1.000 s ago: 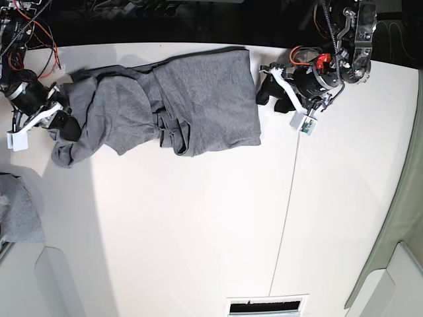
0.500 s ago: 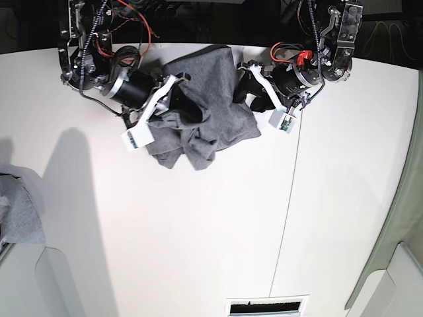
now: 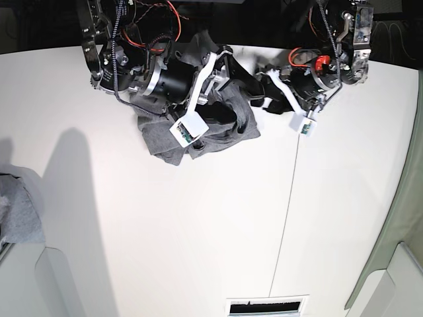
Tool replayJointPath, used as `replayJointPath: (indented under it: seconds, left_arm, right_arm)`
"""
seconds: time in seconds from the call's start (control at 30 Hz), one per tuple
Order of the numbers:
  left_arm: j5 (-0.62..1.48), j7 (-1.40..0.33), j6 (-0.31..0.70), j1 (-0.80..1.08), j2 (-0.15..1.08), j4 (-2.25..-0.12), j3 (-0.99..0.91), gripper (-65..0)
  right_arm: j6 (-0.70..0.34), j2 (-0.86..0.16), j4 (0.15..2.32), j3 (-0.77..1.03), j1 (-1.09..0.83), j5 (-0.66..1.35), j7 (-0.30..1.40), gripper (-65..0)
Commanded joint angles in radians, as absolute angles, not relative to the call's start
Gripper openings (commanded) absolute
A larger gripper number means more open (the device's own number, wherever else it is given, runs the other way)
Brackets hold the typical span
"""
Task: Layout the t-shirt on the table in an organized manner, then fold the t-shirt properly
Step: 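Lift the other strip end with the right gripper and fold it onto the pile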
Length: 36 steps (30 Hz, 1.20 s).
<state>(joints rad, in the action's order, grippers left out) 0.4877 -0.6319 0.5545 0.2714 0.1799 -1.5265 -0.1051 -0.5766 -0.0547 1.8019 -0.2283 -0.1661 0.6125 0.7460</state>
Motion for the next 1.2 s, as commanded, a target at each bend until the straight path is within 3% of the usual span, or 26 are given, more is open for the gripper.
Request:
replayJointPath:
  seconds: [0.0,0.13,0.2,0.33,0.57,0.8,1.07,1.17]
  left_arm:
    - [0.510,-0.642,0.577,0.269,0.186,-1.536,-0.138,-30.1]
    - [0.615,-0.723,0.667,0.270,0.187,-1.569,-0.251,-32.5]
    - [0.696,-0.764,0.697,0.274,0.186,-1.616,-0.288,-41.3]
    - [0.835,-0.803,0.698,0.277,0.185,-1.729,-0.296,-57.3]
    - [0.929,-0.842,0.698,0.274,0.179,-1.834,-0.079,-59.9]
    - [0.716,-0.827,0.698,0.289,0.150,-1.797,0.174,-59.9]
    - [0.547,-0.725,0.698,0.252,0.153,-1.592,0.080,-59.9]
    - [0.495,-0.721,0.698,0.187,0.158,-1.540,0.058,-59.9]
  right_arm:
    - [-0.588,-0.052,1.834,-0.228,-0.156,0.635,0.727,-20.1]
    - [-0.571,-0.052,1.871,-0.208,-0.155,0.570,0.677,-22.8]
    - [-0.557,-0.052,1.872,-0.180,-0.149,0.496,0.624,-34.0]
    - [-0.536,-0.052,1.850,-0.115,-0.112,0.389,0.598,-65.0]
    - [-0.527,-0.052,1.655,-0.028,0.014,0.367,0.582,-65.0]
    - [-0.529,-0.052,1.364,-0.050,0.186,0.366,0.537,-65.0]
    - [-0.551,-0.079,1.229,-0.068,0.221,0.376,0.551,-65.0]
    - [-0.558,-0.117,1.232,-0.068,0.200,0.465,0.582,-65.0]
